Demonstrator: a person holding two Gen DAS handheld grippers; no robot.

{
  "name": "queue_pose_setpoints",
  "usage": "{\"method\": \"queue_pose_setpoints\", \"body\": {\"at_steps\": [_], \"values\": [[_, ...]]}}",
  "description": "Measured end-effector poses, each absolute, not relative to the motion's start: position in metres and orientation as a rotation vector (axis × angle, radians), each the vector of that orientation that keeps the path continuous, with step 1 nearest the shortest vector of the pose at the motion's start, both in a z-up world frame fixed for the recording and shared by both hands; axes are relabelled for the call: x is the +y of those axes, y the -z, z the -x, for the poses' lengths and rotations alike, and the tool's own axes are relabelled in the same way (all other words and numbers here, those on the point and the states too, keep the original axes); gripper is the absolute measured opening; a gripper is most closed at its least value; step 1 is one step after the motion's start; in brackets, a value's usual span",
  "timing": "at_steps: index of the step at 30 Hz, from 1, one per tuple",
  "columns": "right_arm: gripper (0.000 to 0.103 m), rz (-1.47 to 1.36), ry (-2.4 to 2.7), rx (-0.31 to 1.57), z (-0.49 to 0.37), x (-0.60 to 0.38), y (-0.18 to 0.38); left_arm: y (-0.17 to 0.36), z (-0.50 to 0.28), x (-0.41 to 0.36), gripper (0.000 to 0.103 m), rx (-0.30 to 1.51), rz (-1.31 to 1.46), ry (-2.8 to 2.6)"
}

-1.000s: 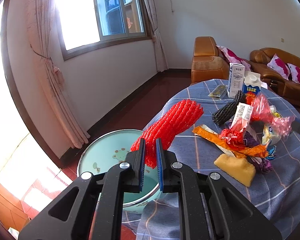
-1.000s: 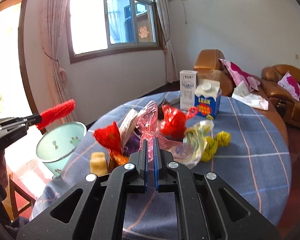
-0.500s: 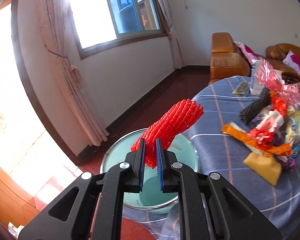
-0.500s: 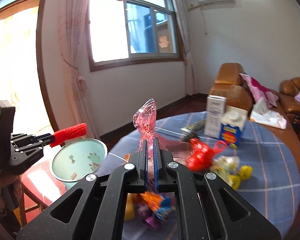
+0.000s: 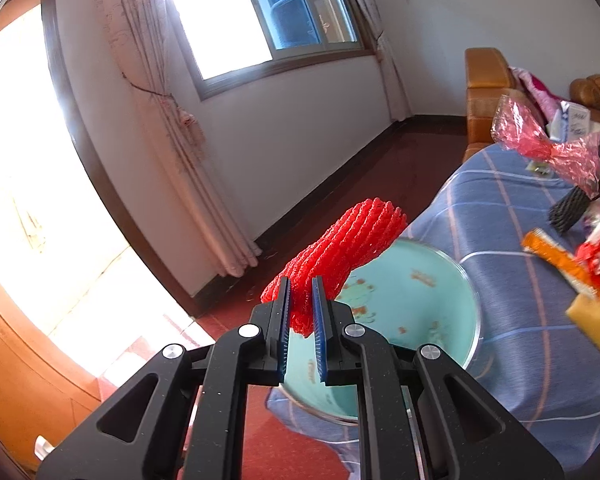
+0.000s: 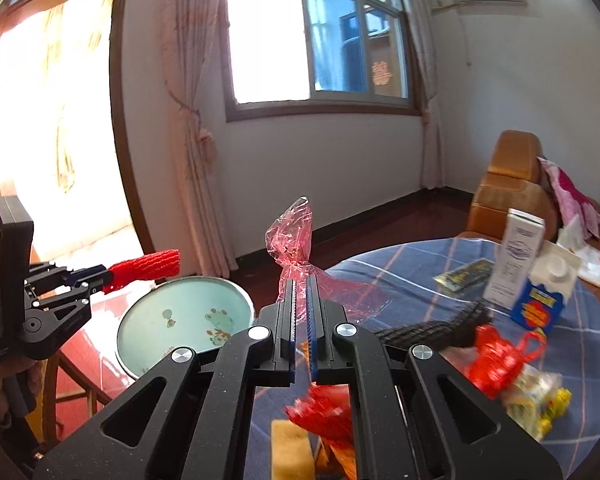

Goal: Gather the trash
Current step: 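Carry the red net over the bucket with left tool while right tool grasps pink bag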

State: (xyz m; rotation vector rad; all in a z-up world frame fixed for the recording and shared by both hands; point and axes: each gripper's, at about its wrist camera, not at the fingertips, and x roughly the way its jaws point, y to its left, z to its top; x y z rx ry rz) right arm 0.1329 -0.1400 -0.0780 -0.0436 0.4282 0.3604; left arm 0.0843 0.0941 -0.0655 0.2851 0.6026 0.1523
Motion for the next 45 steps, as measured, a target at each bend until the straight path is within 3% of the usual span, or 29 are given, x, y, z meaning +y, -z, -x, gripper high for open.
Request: {"method": "queue_pose_setpoints", "body": {"at_steps": [19, 45], "values": [[0.006, 0.150, -0.491, 0.518, -0.189, -0.082, 0.101, 0.090, -0.101, 0.126, 0.011, 0.678, -0.313, -0.253], [0.006, 0.250, -0.557, 0.572, -0.189, -0.052, 0.113, 0.097, -0.106, 0.128, 0.012, 0.710, -0.323, -0.248]]}}
